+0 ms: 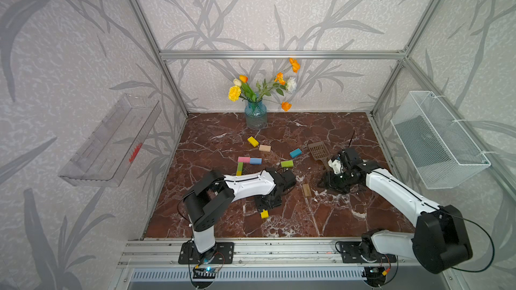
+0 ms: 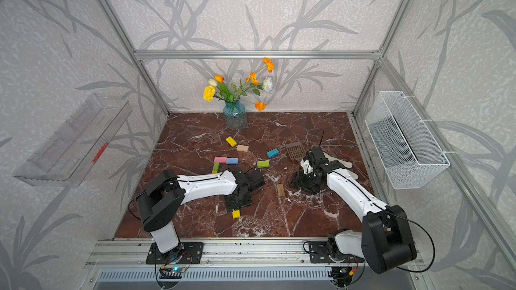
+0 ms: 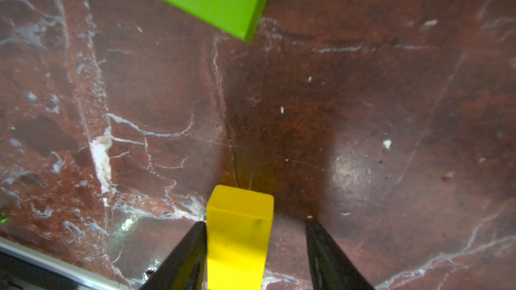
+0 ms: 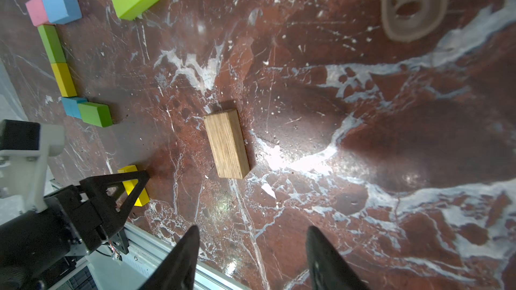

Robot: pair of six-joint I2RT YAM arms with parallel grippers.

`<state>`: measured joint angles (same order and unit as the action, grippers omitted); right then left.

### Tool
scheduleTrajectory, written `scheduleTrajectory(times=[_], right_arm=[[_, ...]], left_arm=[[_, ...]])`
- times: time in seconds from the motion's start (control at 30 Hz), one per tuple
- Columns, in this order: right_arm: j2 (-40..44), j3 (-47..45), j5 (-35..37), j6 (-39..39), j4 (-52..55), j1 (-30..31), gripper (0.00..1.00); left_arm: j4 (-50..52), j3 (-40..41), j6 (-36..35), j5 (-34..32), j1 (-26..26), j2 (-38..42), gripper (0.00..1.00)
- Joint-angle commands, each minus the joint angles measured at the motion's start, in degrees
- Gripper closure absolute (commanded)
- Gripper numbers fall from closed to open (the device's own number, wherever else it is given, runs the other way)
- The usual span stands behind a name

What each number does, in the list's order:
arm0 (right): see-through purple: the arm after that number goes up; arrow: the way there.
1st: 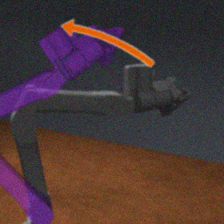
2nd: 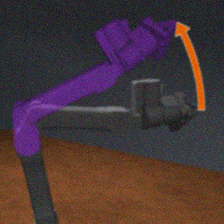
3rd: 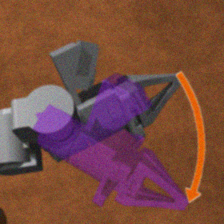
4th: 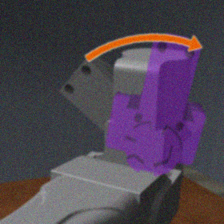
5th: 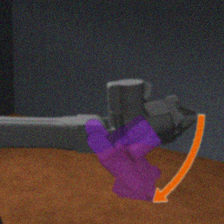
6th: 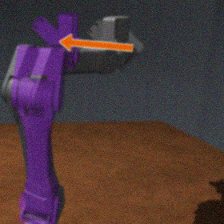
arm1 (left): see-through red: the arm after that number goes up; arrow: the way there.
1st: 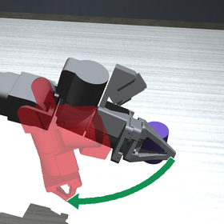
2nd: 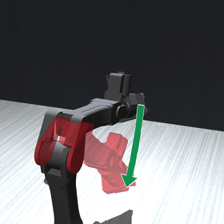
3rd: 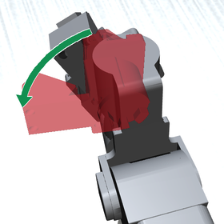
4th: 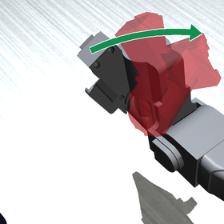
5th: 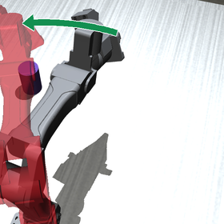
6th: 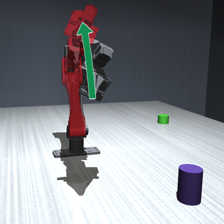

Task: Assemble the letter c with building blocks
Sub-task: Pick up the building block from the center of the board.

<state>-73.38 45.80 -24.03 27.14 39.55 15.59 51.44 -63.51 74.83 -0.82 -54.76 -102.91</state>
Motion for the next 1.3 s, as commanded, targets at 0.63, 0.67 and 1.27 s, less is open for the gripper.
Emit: scheduleTrajectory(times=[0.63,0.67,1.27], right_arm=[[2.93,-0.72,-1.54,-0.79,2.0,-1.18,0.4],[2.54,-0.58,-1.38,-0.44,2.2,-1.18,0.4],[-2.61,2.05,-7.56,-5.92,6.21,-7.22,0.57]], left_arm=[[-7.45,1.73,-5.25,1.61,-1.34,3.01,0.76],[-7.24,0.79,-5.51,1.53,-1.73,2.8,0.77],[-7.08,-20.7,-5.75,6.94,-7.91,-9.38,0.8]])
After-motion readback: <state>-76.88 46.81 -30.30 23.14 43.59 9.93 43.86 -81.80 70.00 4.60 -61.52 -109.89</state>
